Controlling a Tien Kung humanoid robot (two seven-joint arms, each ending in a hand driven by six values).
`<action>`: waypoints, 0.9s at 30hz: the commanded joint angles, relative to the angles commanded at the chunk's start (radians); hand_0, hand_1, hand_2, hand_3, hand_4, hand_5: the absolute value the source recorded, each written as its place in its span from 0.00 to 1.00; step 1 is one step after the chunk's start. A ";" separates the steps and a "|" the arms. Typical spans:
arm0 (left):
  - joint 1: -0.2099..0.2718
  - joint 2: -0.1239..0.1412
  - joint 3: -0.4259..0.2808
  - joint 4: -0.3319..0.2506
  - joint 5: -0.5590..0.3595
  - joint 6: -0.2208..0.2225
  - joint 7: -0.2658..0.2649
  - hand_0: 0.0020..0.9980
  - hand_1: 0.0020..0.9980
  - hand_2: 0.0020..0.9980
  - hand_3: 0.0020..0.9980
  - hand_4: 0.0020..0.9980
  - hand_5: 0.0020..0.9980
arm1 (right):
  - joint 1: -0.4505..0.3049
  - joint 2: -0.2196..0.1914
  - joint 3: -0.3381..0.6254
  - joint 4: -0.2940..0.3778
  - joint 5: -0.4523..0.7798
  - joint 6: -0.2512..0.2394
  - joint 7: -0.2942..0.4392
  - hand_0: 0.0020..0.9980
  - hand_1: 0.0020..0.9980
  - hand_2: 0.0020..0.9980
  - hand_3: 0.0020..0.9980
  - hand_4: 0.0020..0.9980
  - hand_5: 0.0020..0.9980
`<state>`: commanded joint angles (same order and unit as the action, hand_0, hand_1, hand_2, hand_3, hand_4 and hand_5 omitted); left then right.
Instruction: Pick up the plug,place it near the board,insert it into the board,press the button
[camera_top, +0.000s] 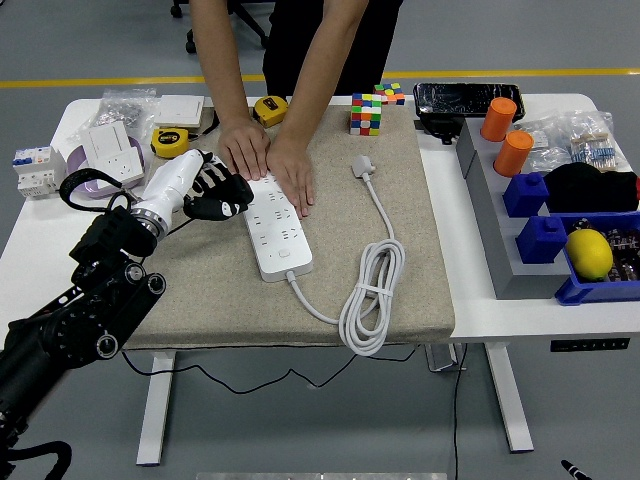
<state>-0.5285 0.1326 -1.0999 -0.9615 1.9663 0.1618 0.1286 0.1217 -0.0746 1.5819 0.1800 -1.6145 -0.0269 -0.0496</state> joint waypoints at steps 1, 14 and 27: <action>0.002 0.008 -0.002 0.003 0.004 -0.006 0.005 0.42 0.34 0.34 0.43 0.66 0.11 | 0.000 0.000 0.001 0.000 -0.001 0.000 0.000 0.86 0.81 0.78 0.80 1.00 0.85; 0.034 0.017 0.005 0.048 -0.017 -0.014 -0.004 0.43 0.35 0.34 0.44 0.67 0.11 | 0.003 0.003 -0.003 0.000 0.001 0.001 0.000 0.86 0.81 0.78 0.80 1.00 0.85; 0.038 0.019 0.001 0.059 -0.098 -0.037 -0.029 0.53 0.52 0.48 0.51 0.86 0.28 | -0.003 0.002 0.006 0.000 -0.011 0.003 -0.003 0.86 0.81 0.78 0.80 1.00 0.85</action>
<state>-0.4907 0.1519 -1.0987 -0.9025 1.8686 0.1250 0.0998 0.1186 -0.0730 1.5883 0.1800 -1.6253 -0.0237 -0.0530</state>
